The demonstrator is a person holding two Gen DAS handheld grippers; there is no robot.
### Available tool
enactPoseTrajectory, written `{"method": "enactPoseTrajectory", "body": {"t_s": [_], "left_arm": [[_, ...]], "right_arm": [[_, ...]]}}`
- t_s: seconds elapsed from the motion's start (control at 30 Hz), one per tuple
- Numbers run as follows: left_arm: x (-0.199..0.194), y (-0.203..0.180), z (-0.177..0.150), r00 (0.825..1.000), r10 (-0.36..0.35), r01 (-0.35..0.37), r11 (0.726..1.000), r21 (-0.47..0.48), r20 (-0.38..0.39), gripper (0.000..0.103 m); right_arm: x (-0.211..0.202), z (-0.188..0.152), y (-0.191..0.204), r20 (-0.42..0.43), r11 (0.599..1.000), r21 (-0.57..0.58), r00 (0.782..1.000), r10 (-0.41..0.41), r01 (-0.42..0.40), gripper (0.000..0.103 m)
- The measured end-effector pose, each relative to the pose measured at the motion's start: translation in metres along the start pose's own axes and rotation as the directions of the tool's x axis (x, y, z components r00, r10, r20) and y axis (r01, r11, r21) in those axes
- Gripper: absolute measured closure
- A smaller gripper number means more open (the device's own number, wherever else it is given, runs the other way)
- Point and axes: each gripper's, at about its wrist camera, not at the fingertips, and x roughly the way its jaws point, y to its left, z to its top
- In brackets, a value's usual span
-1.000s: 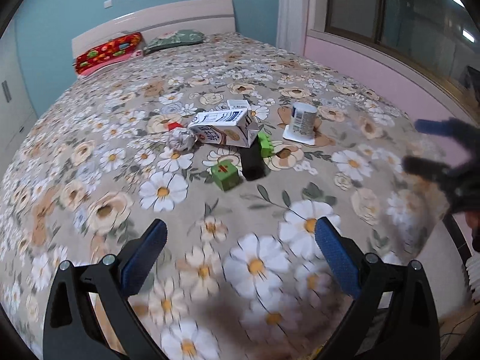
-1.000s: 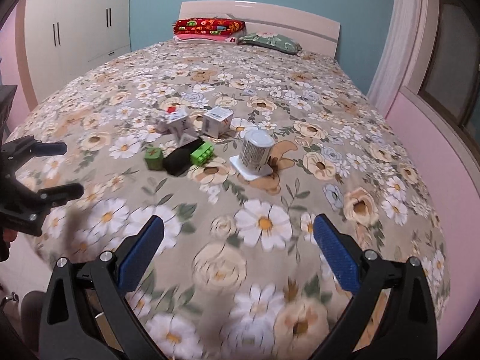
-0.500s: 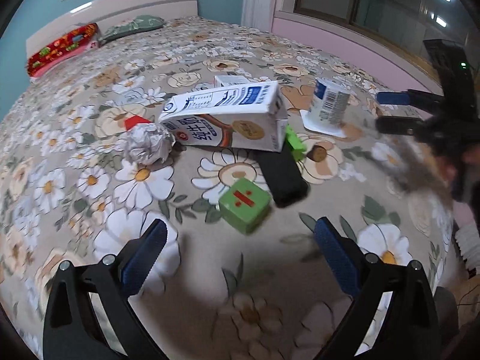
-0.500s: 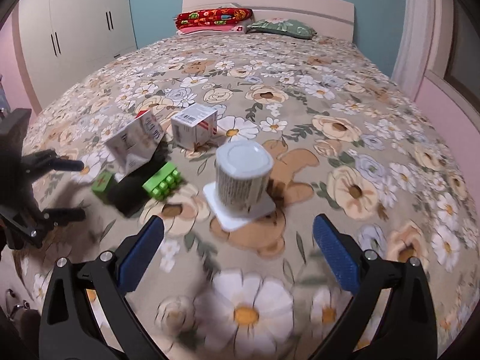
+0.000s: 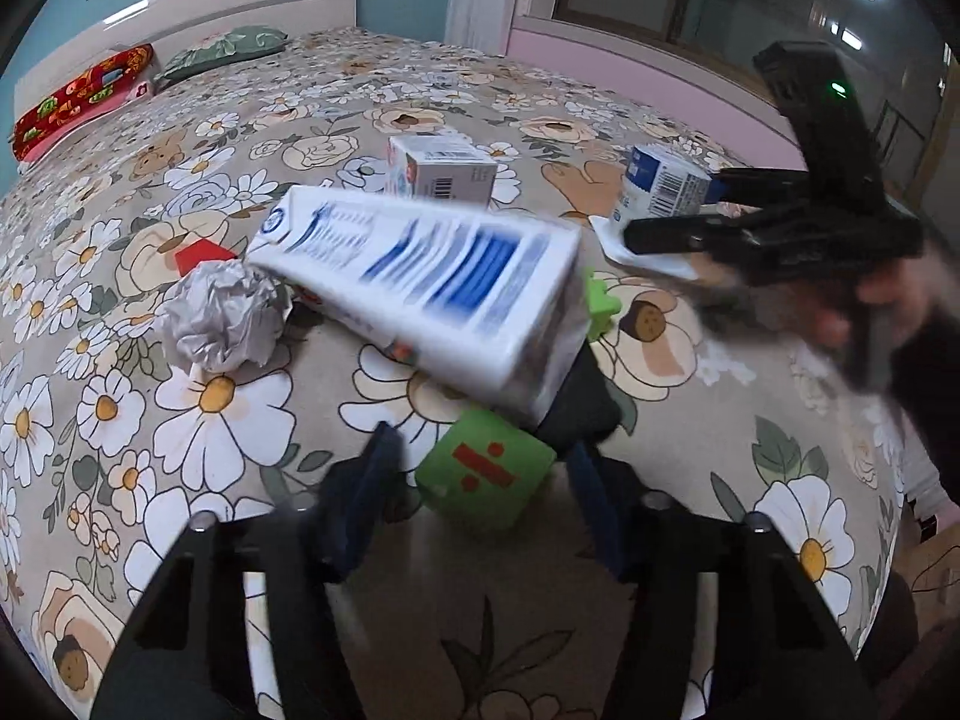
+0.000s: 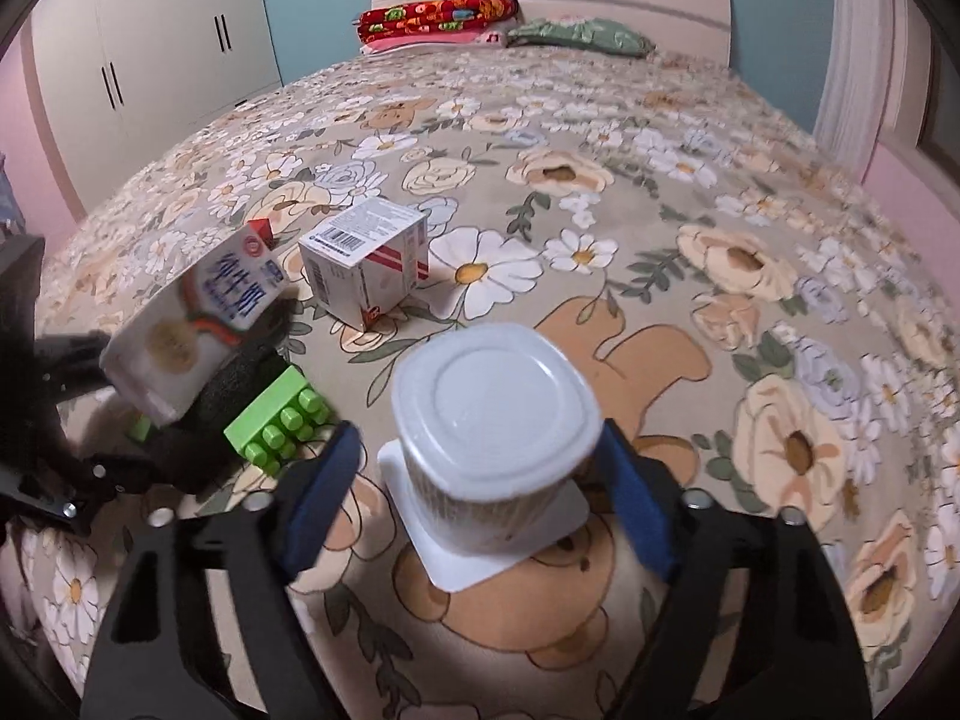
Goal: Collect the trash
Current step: 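Grasp the white yogurt cup with right tool while left tool grasps green cube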
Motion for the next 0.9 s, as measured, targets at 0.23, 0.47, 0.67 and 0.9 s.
{"method": "enactPoseTrajectory", "body": {"t_s": [0.23, 0.47, 0.67, 0.9], "left_arm": [[-0.004, -0.003, -0.003, 1.0, 0.013, -0.013, 0.999, -0.041, 0.0, 0.062], [-0.016, -0.001, -0.004, 0.991, 0.132, -0.133, 0.988, -0.08, -0.012, 0.062], [-0.043, 0.001, -0.01, 0.986, 0.164, -0.165, 0.976, -0.145, -0.02, 0.062], [-0.098, 0.001, -0.007, 0.973, 0.232, -0.222, 0.946, -0.235, 0.016, 0.062]], "right_arm": [[0.007, 0.005, -0.01, -0.01, 0.995, 0.078, 0.998, 0.064, -0.063, 0.053], [-0.014, 0.005, -0.01, 0.009, 0.996, 0.086, 0.999, 0.033, -0.033, 0.053], [-0.046, 0.007, -0.003, 0.017, 0.996, 0.082, 1.0, 0.021, -0.022, 0.053], [-0.098, 0.012, 0.022, 0.056, 0.999, 0.053, 0.998, 0.009, -0.012, 0.053]]}}
